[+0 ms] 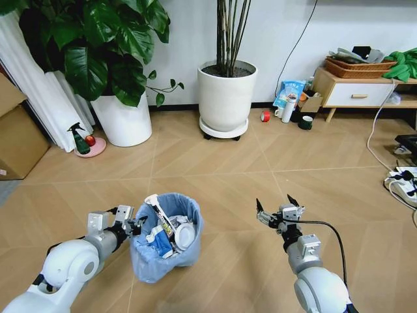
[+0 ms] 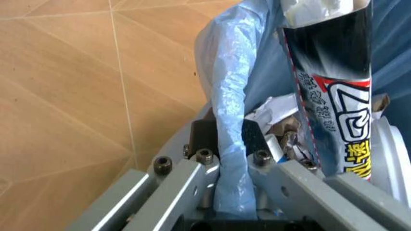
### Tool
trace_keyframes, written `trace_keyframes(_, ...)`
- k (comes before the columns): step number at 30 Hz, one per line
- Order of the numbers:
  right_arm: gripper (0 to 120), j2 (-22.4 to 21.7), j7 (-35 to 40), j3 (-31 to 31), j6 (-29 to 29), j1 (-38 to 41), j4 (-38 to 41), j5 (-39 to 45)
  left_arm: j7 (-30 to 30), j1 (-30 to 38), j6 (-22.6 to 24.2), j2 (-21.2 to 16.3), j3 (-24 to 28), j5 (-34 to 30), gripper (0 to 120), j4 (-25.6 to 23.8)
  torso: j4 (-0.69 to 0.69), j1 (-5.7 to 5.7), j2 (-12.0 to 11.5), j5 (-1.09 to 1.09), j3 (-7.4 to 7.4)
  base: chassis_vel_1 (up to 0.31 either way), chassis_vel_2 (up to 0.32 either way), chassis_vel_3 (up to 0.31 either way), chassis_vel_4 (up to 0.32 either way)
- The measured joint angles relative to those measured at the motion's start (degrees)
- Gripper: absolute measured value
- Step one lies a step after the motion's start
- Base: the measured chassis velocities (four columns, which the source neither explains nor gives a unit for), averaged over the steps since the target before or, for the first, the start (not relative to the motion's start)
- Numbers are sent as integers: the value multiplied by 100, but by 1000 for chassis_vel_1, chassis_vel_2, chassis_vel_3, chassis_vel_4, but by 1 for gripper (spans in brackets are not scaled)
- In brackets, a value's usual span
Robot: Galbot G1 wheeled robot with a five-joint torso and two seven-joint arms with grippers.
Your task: Pick up the trash bin and place the garbage on the floor into it.
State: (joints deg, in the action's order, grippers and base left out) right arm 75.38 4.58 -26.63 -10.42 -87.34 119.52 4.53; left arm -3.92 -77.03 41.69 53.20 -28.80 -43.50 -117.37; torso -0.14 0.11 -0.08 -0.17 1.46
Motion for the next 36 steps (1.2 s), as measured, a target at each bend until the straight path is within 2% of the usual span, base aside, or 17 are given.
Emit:
trace_keyframes(23, 100, -9, 19, -12, -8, 64, -137, 8, 5, 3, -20, 153, -5, 36, 0, 89, 0, 0, 0, -1, 0, 212, -81, -211, 81)
trace_keyframes(36, 100, 1, 21, -20, 45, -10, -91, -16, -21, -265, -26, 247, -80, 164, 0, -72, 2, -1, 0, 1, 0, 244, -112, -242, 119)
